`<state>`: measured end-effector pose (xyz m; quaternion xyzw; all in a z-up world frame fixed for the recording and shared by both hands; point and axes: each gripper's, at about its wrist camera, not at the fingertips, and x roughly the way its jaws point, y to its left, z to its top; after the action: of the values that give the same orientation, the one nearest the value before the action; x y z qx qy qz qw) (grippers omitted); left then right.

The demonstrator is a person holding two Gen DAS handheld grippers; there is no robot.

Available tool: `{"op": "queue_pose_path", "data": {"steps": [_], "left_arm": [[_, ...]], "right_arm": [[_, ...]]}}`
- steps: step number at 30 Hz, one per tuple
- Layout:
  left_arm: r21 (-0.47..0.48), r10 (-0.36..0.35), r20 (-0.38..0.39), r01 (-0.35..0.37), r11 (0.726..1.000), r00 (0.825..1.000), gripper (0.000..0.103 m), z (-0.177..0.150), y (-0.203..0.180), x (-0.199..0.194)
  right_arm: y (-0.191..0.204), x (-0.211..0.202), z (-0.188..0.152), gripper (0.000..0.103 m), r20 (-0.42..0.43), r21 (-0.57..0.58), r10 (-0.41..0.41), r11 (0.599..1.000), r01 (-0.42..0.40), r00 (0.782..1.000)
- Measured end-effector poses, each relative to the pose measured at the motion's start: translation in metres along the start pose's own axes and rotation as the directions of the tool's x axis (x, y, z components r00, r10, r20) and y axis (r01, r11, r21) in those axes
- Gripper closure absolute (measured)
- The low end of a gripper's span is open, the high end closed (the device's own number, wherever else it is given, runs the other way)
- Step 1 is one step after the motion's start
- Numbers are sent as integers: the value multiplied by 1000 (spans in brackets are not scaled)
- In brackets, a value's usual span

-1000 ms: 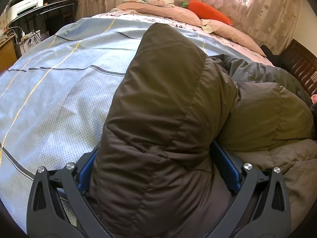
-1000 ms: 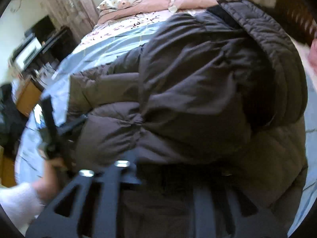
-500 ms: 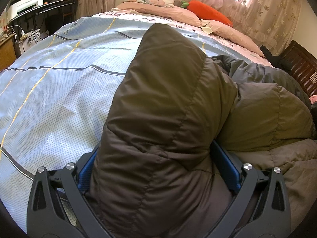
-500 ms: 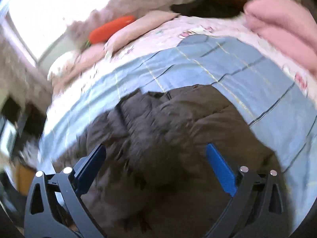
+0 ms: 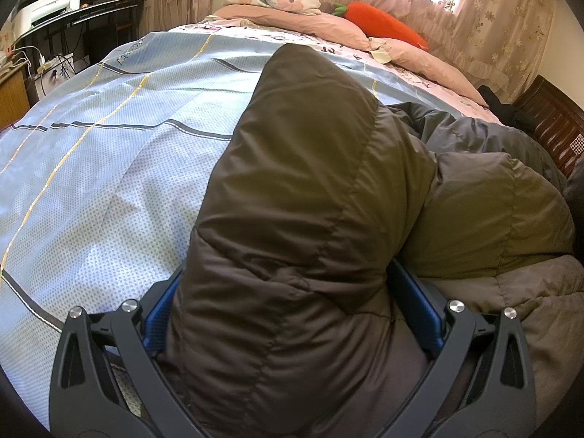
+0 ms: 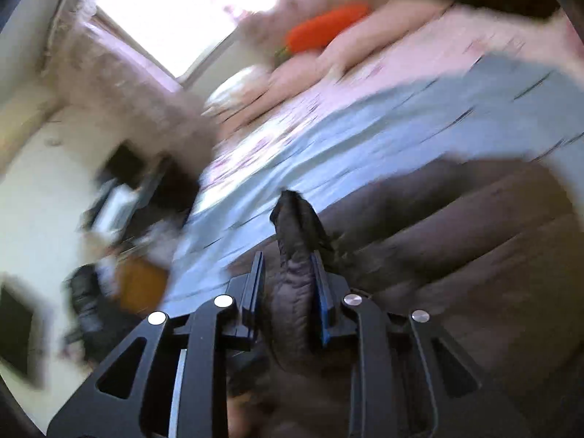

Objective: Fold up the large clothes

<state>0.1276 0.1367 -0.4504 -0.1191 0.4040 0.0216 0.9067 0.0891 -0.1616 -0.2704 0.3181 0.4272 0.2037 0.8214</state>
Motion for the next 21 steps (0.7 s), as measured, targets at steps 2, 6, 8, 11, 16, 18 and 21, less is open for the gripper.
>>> {"op": "queue_pose_path", "data": {"steps": [2, 6, 8, 11, 16, 18, 21], "left_arm": [[0, -1, 0, 1, 1000, 1000, 2, 0, 0, 0], [-4, -9, 3, 9, 1000, 1000, 2, 0, 1, -1], [-6, -14, 6, 14, 1000, 1000, 2, 0, 2, -1], [-9, -19, 9, 19, 1000, 1000, 2, -1, 5, -1], [-9, -23, 10, 23, 1000, 1000, 2, -1, 7, -1], [-10, -25, 10, 25, 1000, 1000, 2, -1, 8, -1], [-10, -25, 11, 25, 1000, 1000, 2, -2, 8, -1]], "right_arm": [[-10, 32, -14, 74, -111, 76, 50, 996, -42, 993], [-20, 71, -34, 68, -216, 70, -5, 997, 20, 976], [-16, 78, -37, 64, -231, 36, -31, 999, 41, 972], [-6, 80, -36, 47, -263, 14, -55, 998, 60, 963], [33, 39, -5, 20, -258, -21, 66, 997, -74, 964], [51, 2, 15, 1, -171, -104, 127, 984, -146, 977], [55, -36, 41, 1, -39, -269, -78, 961, 65, 996]]}}
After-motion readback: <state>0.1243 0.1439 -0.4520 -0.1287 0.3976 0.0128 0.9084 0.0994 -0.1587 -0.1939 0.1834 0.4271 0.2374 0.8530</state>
